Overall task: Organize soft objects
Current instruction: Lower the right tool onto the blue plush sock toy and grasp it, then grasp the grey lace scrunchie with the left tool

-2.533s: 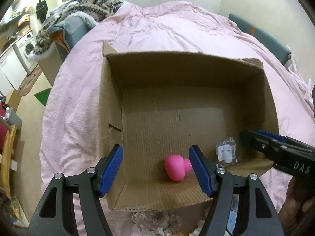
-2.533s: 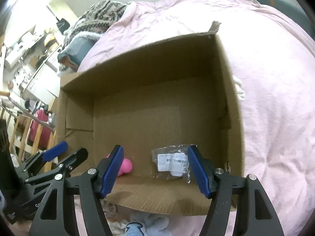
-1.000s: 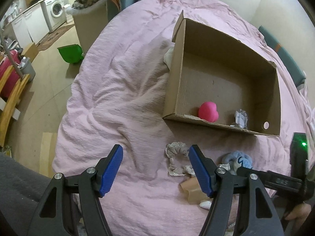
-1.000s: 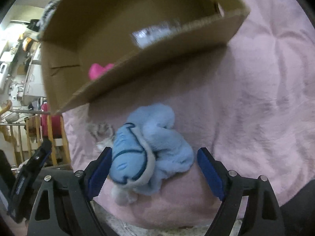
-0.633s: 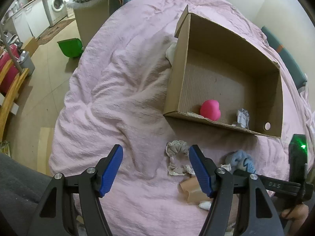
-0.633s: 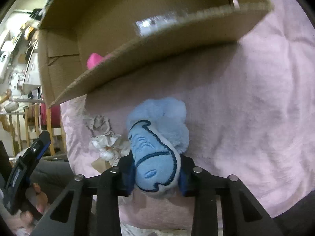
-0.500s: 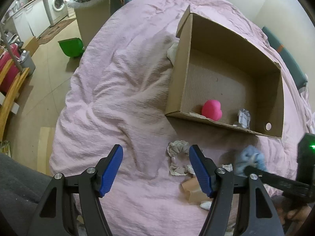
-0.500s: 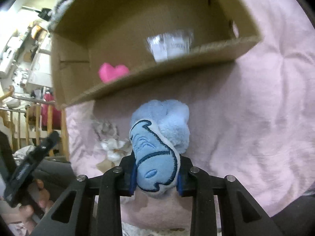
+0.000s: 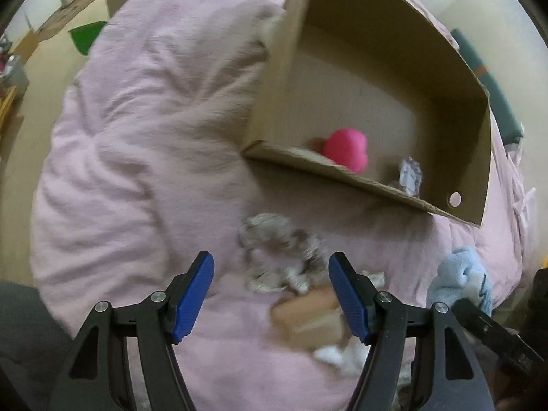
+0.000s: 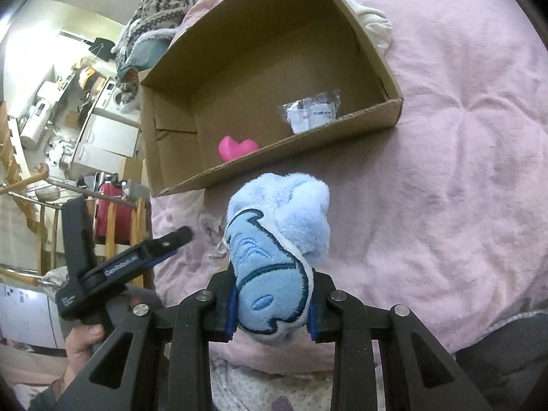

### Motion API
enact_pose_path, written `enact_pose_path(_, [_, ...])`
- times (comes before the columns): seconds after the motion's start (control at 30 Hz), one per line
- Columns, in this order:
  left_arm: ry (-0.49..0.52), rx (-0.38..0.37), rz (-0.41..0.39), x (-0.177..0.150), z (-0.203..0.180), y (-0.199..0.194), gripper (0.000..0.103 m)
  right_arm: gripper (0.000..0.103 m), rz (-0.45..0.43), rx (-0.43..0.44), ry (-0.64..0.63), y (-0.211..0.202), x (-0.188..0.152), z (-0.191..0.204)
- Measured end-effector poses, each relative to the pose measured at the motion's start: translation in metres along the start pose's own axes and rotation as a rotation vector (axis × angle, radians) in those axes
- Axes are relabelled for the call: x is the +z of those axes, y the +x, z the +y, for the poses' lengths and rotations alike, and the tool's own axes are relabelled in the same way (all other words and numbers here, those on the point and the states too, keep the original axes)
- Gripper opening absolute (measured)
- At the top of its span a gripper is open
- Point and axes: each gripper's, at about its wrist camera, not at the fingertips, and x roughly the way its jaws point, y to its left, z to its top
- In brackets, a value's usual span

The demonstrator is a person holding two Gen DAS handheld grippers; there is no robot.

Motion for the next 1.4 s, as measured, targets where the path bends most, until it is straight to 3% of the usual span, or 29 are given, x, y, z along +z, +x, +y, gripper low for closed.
enact_pose_path(0.07, [-0.012,0.022,0.006,0.000,-0.003,0.012,0.075,0.031,-0.003,0.005,0.005,-0.003,0.001,-0.003])
enact_pose_path(0.2, [-0.016,0.052,0.075,-0.001,-0.008,0.045,0.075,0.031,-0.001,0.003,0.016,-0.002,0.001,-0.007])
enact_pose_path(0.43, [0.081,0.133,0.060,-0.008,-0.021,0.054,0.076,0.032,0.005,-0.005,0.026,0.000,0.002,-0.008])
enact_pose_path(0.6, [0.102,0.168,0.055,-0.009,-0.020,0.054,0.057,0.032,0.015,-0.016,0.003,0.005,0.000,0.001])
enact_pose_path(0.77, [0.101,0.196,0.034,-0.007,-0.012,0.046,0.018,0.032,0.022,-0.027,-0.026,0.009,-0.001,0.006])
enact_pose_path(0.8, [0.098,0.196,0.032,-0.006,-0.010,0.045,0.015,0.032,0.024,-0.030,-0.028,0.009,-0.001,0.006])
enact_pose_path(1.1, [0.090,0.283,-0.010,-0.007,0.009,0.023,0.010,0.032,0.017,-0.056,-0.040,0.009,-0.005,0.006])
enact_pose_path(1.23, [0.047,0.248,-0.021,-0.010,0.018,0.004,0.009,0.032,0.002,-0.060,-0.043,0.005,-0.006,0.006])
enact_pose_path(1.4, [0.068,0.204,-0.098,-0.018,0.020,-0.038,0.009,0.032,-0.014,-0.057,-0.057,0.002,-0.007,0.009])
